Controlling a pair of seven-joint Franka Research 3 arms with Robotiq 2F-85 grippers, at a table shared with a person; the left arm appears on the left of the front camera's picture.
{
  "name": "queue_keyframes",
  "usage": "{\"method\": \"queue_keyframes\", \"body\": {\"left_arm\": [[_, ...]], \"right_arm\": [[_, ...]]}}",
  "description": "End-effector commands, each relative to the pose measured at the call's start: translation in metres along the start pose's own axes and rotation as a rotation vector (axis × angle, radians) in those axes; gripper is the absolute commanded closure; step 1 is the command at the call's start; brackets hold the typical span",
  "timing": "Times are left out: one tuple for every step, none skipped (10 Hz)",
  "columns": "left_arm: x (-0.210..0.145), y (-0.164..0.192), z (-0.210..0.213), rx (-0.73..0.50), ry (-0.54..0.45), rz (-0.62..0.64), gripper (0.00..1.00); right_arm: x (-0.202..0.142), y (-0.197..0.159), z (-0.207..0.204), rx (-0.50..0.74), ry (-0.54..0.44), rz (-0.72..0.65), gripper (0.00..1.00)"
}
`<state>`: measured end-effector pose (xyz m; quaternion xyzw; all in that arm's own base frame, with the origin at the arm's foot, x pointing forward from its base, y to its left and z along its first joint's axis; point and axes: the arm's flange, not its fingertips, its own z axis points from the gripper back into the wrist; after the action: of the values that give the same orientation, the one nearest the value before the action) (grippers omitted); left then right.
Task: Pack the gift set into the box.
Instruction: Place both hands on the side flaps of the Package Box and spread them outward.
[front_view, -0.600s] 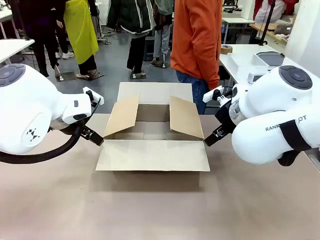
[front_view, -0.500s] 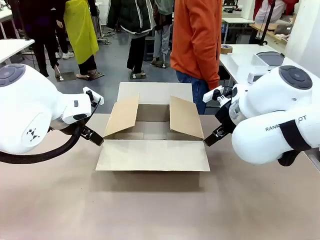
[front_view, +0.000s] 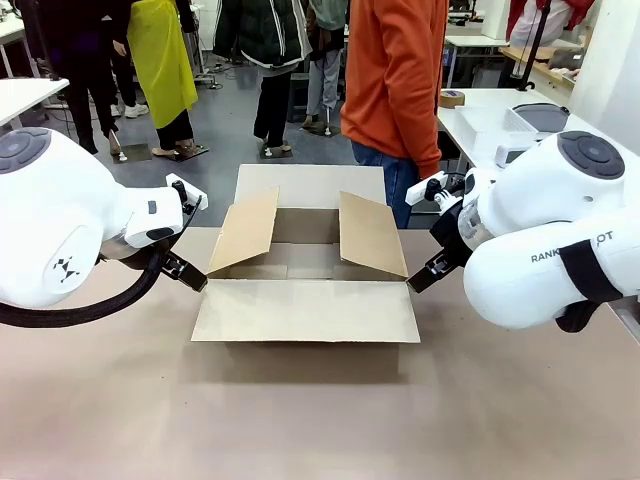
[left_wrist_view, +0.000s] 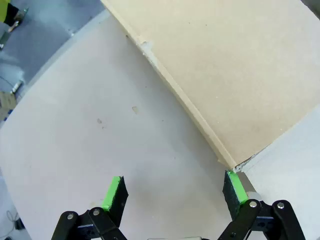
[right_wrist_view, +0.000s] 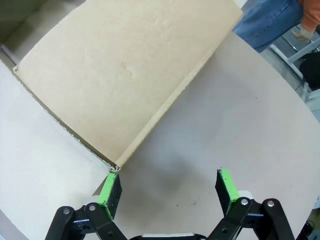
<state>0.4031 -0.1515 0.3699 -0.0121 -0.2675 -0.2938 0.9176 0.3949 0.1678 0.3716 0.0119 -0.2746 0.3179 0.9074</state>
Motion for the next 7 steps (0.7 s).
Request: {"method": "queue_keyframes", "body": {"left_arm": [[0.0001,0.0000,0.0002,0.000,-0.001,0.000,0.00],[0.0001,0.0000,0.0002,0.000,-0.001,0.000,0.00],[0.0001,0.0000,0.0002,0.000,-0.001,0.000,0.00],[0.0001,0.0000,0.0002,0.000,-0.001,0.000,0.00],[0.0001,0.0000,0.0002,0.000,-0.001,0.000,0.00],[0.0001,0.0000,0.0002,0.000,-0.001,0.000,0.00],[0.0001,0.0000,0.0002,0.000,-0.001,0.000,0.00]], "right_arm": [[0.0000,0.0000,0.0000,0.000,0.000,-0.001,0.00],[0.0000,0.0000,0.0000,0.000,0.000,-0.001,0.00],[0.0000,0.0000,0.0000,0.000,0.000,-0.001,0.00],[0.0000,0.0000,0.0000,0.000,0.000,-0.001,0.00],[0.0000,0.0000,0.0000,0.000,0.000,-0.001,0.00],[0.0000,0.0000,0.0000,0.000,0.000,-0.001,0.00],[0.0000,0.0000,0.0000,0.000,0.000,-0.001,0.00]]}}
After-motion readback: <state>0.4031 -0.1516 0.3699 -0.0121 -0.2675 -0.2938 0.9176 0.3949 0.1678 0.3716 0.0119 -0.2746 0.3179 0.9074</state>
